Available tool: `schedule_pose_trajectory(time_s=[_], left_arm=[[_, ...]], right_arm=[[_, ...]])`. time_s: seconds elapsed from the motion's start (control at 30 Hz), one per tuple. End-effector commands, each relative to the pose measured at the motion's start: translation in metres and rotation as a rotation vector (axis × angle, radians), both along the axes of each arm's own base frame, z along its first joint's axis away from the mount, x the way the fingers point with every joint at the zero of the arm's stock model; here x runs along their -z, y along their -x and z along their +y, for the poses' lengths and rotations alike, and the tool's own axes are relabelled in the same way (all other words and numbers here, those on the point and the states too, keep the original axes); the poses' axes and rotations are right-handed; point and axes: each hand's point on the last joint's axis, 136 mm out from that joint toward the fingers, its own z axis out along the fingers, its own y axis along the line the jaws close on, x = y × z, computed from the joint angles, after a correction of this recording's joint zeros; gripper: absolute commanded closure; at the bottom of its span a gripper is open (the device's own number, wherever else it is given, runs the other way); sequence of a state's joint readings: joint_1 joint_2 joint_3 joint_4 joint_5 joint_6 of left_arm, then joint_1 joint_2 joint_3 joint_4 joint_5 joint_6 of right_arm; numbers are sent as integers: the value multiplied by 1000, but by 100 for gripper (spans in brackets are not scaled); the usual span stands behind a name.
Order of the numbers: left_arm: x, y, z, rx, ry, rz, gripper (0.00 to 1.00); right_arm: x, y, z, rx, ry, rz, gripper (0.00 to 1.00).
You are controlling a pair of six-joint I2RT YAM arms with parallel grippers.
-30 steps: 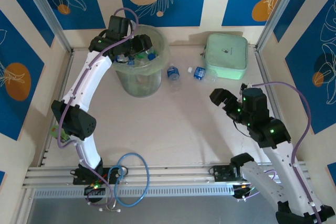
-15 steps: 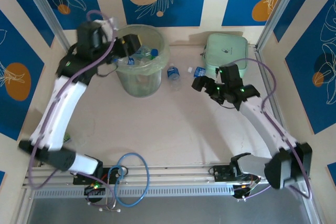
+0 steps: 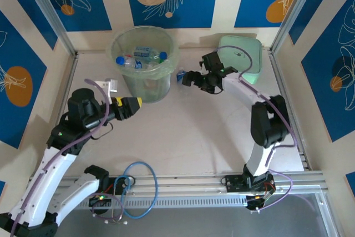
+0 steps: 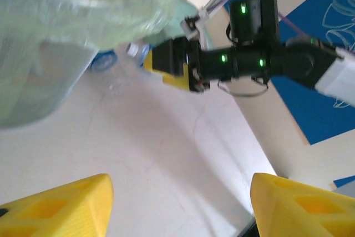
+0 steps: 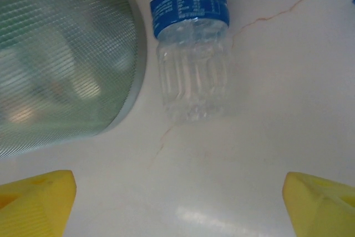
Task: Put the plastic bottles in the bin
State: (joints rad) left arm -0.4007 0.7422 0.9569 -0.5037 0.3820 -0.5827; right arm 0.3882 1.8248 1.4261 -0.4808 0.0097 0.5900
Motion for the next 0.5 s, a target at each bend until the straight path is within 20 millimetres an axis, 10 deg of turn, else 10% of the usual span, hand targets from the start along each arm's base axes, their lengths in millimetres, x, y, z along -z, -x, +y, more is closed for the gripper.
schedule_pose_trajectory(time_s=[0.0, 0.47], left_arm=[[2, 2, -1, -8, 55, 12, 34], [49, -7, -3, -24, -11, 133, 36]], right_arm=[[22, -11, 3, -25, 72, 41, 4], [72, -47, 37, -73, 153, 134, 8]])
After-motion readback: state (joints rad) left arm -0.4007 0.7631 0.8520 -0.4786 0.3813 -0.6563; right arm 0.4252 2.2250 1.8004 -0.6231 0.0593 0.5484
